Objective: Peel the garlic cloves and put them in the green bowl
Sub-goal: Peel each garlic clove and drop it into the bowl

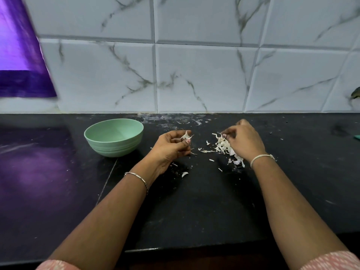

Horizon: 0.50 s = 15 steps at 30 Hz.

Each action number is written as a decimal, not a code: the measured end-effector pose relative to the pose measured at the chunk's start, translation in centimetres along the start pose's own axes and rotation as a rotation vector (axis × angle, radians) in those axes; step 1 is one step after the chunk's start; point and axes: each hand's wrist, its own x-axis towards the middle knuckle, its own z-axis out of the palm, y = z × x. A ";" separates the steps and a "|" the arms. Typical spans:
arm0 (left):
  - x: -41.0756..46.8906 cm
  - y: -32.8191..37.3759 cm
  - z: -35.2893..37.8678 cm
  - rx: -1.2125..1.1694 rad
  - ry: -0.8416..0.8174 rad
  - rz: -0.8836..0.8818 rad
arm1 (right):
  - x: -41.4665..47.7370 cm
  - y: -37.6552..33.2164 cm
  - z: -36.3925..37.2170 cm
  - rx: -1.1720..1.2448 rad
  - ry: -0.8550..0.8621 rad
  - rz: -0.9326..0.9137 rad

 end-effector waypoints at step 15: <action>0.3 -0.2 0.3 0.355 0.151 0.207 | -0.7 -3.7 1.6 0.568 -0.318 -0.103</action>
